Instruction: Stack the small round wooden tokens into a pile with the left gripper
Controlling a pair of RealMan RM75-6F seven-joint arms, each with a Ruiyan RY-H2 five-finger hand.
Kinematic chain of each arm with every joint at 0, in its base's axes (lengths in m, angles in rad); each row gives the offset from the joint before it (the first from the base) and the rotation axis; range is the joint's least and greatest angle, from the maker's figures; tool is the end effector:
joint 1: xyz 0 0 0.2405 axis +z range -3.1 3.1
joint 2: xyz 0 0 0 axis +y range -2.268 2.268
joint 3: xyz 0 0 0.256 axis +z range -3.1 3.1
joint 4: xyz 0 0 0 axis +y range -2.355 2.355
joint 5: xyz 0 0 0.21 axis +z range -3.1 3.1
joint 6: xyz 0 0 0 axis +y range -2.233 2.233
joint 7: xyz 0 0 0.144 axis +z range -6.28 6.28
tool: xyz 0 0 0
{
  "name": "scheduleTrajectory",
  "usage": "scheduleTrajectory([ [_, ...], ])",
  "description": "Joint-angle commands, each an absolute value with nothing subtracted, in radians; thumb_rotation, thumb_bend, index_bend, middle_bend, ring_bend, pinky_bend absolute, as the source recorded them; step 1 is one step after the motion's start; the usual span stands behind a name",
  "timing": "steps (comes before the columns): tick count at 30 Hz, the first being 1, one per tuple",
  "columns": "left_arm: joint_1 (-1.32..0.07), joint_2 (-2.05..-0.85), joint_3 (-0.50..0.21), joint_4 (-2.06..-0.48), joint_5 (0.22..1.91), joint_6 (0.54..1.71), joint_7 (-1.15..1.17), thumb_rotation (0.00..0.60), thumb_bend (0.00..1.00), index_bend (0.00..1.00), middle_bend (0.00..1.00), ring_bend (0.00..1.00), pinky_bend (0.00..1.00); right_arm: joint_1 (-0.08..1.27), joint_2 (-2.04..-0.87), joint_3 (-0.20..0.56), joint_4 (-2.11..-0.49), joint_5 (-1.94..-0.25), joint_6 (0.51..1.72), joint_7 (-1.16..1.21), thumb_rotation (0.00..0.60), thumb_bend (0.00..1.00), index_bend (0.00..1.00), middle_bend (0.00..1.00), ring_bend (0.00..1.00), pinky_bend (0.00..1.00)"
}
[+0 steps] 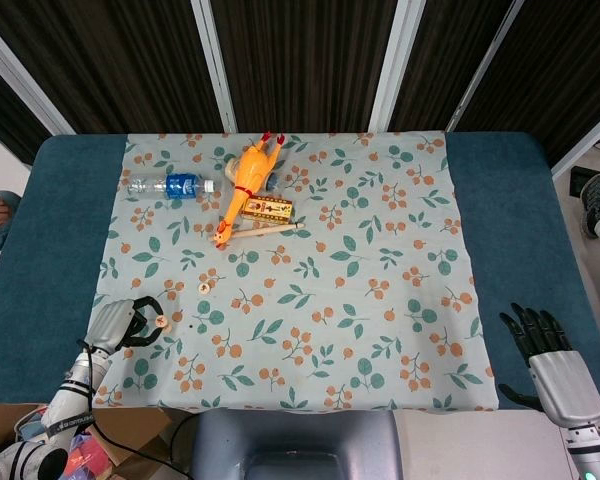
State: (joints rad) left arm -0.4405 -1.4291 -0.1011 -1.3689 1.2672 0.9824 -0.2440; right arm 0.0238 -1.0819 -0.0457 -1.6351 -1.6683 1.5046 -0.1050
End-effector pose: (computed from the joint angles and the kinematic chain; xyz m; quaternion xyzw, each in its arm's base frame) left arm -0.2860 0.2914 0.0286 -0.5994 -0.5650 -0.3834 0.4177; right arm -0.3034 -0.1401 0.1494 0.6664 -0.3550 0.3447 0.5577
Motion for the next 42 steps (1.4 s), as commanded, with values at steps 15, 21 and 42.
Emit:
scheduleTrajectory([
  [15,-0.445,-1.441,-0.098,-1.342,1.261,0.952,-0.260,0.600,0.37,0.44,1.00,1.00,1.00,0.024,-1.084,-0.045,-1.636,-1.667,1.504,-0.109,0.600,0.13,0.00,0.00,0.00,0.00],
  [21,-0.442,-1.438,-0.094,-1.344,1.268,0.954,-0.264,0.600,0.37,0.43,1.00,1.00,1.00,0.024,-1.084,-0.044,-1.636,-1.665,1.505,-0.108,0.600,0.13,0.00,0.00,0.00,0.00],
  [42,-0.356,-1.432,-0.005,-1.422,1.452,1.160,-0.201,0.600,0.43,0.34,1.00,1.00,1.00,0.023,-1.081,-0.048,-1.635,-1.673,1.509,-0.103,0.600,0.13,0.00,0.00,0.00,0.00],
])
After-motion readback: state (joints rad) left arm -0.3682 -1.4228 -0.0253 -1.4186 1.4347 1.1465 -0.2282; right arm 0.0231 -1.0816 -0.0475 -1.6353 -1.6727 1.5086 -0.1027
